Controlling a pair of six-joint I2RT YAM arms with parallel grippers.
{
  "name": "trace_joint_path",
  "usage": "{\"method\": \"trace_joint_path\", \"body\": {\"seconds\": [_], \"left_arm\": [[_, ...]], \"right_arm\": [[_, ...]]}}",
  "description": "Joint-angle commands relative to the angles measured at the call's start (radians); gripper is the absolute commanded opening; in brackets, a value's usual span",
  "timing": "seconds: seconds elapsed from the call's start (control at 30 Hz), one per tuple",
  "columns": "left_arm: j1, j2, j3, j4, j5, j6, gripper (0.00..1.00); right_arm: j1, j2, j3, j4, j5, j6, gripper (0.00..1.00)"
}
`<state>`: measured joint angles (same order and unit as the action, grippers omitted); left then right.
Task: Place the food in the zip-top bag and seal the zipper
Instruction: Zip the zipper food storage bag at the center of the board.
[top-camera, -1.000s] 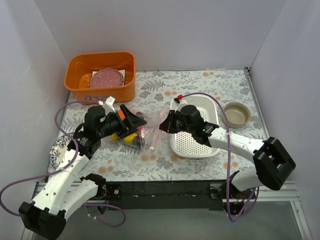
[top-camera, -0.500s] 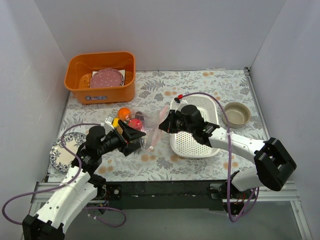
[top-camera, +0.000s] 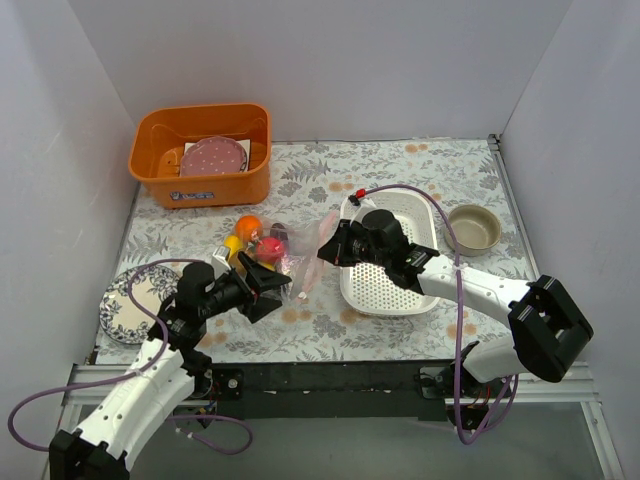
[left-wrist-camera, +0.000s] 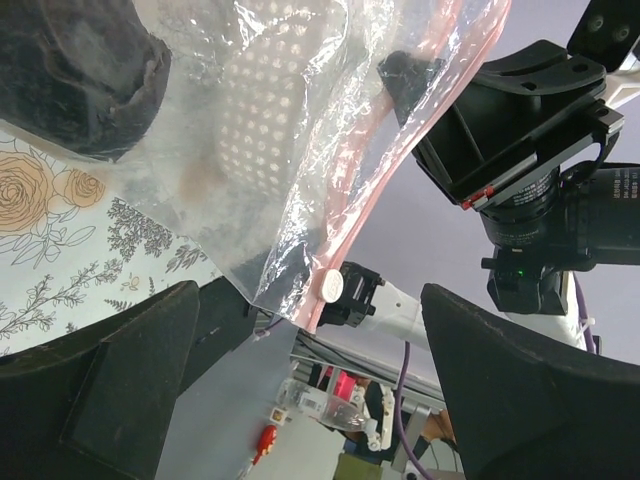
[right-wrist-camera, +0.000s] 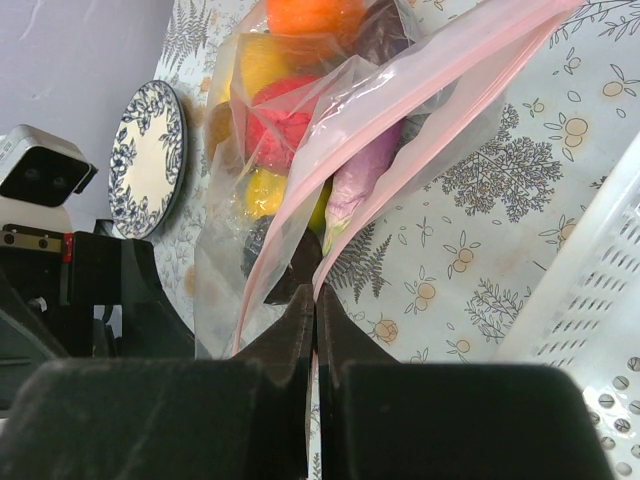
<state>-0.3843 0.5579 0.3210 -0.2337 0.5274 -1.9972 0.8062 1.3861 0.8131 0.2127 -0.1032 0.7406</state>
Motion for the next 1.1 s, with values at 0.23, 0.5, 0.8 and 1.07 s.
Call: {"method": "trace_joint_path", "body": {"seconds": [0.23, 0.5, 0.8, 1.07], "left_arm": [[-0.033, 0.122, 0.004, 0.056, -0.044, -0.193, 0.86], [-0.054, 0.157, -0.028, 0.166, -0.069, -0.236, 0.75], [-0.1, 0.215, -0.039, 0.224, -0.089, -0.256, 0.6], [-0.157, 0.197, -0.051, 0.226, -0.132, -0.304, 0.58]], "right_arm": [[-0.001, -0.007, 0.024, 0.047, 0.014, -0.004, 0.01], [-0.001, 0.008, 0.031, 0.044, 0.01, -0.004, 0.01], [-0.001, 0.002, 0.029, 0.034, 0.02, -0.006, 0.01], [-0.001, -0.001, 0.031, 0.031, 0.022, -0.003, 0.01]]}}
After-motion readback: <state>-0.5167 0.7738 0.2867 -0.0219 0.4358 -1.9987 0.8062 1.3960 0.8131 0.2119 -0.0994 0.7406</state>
